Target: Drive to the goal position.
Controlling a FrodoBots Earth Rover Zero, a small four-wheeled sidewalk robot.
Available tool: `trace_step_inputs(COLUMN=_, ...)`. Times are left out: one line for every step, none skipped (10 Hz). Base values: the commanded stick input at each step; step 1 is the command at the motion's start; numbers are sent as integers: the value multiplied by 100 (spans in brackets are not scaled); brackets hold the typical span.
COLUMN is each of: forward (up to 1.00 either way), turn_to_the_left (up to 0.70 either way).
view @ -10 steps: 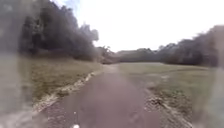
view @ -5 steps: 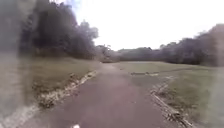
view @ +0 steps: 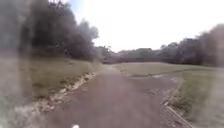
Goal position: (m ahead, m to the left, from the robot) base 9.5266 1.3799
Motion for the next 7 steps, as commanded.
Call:
trace_step_inputs(forward=100, turn_to_the_left=0)
trace_step_inputs(forward=100, turn_to_the_left=0)
trace_step_inputs(forward=100, turn_to_the_left=0)
trace_step_inputs(forward=100, turn_to_the_left=0)
trace_step_inputs(forward=100, turn_to_the_left=0)
trace_step_inputs(forward=100, turn_to_the_left=0)
trace_step_inputs(forward=100, turn_to_the_left=0)
